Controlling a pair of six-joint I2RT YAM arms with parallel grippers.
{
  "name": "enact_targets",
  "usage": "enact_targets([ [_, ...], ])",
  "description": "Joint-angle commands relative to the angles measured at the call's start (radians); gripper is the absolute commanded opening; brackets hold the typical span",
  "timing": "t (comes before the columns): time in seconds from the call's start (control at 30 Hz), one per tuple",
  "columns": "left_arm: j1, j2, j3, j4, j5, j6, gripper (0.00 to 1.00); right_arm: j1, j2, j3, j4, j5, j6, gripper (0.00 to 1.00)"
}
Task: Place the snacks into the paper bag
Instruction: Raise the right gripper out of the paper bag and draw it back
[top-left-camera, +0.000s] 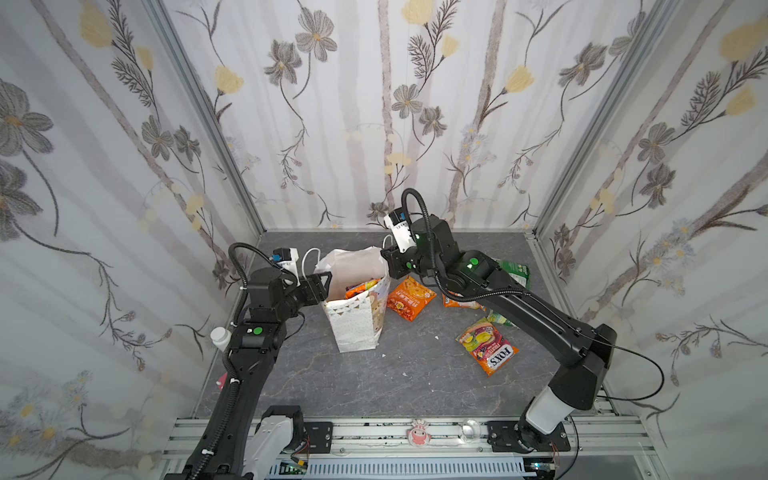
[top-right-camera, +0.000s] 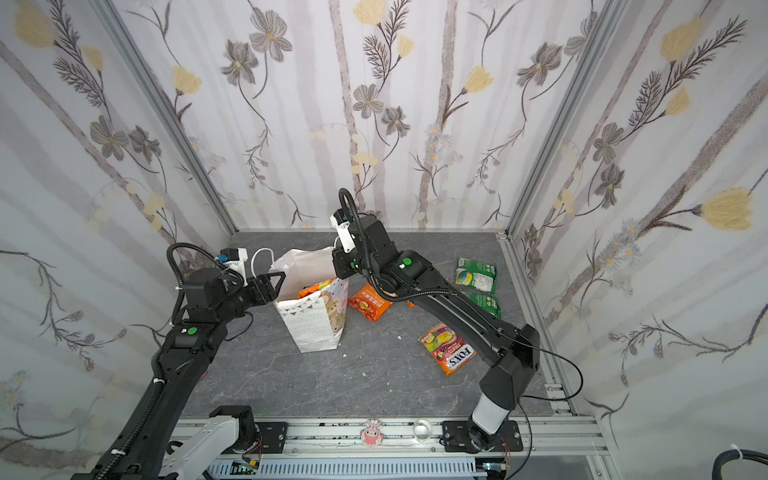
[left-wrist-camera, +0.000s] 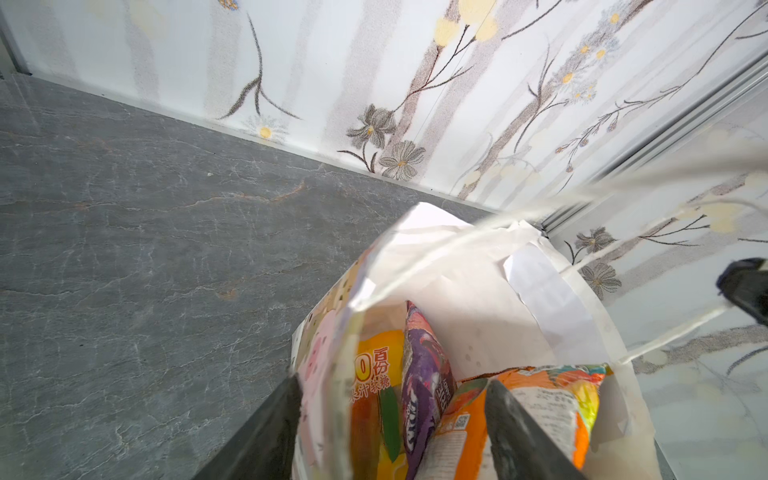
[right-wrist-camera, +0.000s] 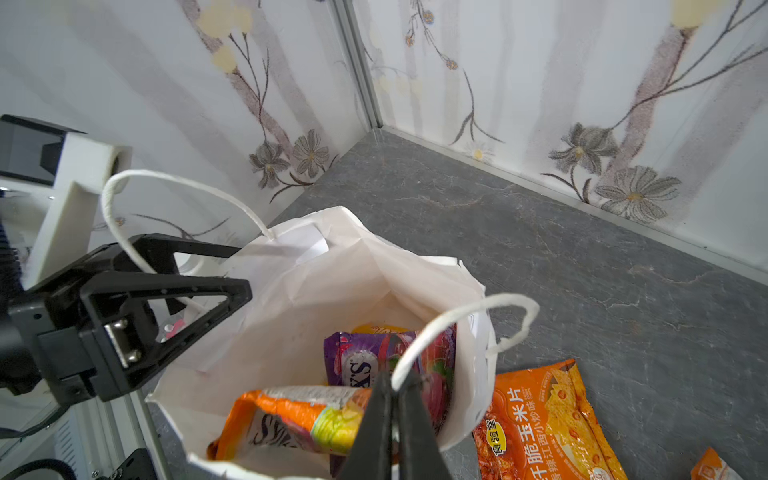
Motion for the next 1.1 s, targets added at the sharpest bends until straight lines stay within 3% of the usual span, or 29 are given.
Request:
enact_targets([
  [0.0, 0.002, -0.005, 0.003, 0.008, -0.038, 0.012, 0.7, 0.044, 0.023, 0.104, 0.001, -0.073, -0.049, 0.0],
  [0.13, 0.001, -0.004, 0.005, -0.007, -0.064, 0.017, 0.7, 0.059, 0.019, 0.096, 0.006, -0.087, -0.047, 0.0],
  [0.43, 0.001, -0.004, 0.007, -0.002, -0.06, 0.013, 0.7, -0.001, -0.167, -0.211, 0.051, -0.012, 0.027, 0.0],
  [0.73, 0.001, -0.013, -0.002, 0.018, -0.023, 0.008, 0.7, -0.01, -0.189, -0.237, 0.053, -0.048, 0.025, 0.01],
  [0.93, 0.0, -0.017, -0.005, 0.026, -0.014, 0.007, 0.7, -0.008, -0.198, -0.249, 0.049, -0.039, 0.025, 0.18],
  [1.03, 0.001, -0.016, -0.007, 0.026, -0.014, 0.007, 0.7, -0.01, -0.219, -0.266, 0.054, -0.038, 0.025, 0.38],
  [1.07, 0.0, -0.016, -0.007, 0.025, -0.015, 0.008, 0.7, -0.009, -0.226, -0.273, 0.054, -0.036, 0.026, 0.4],
])
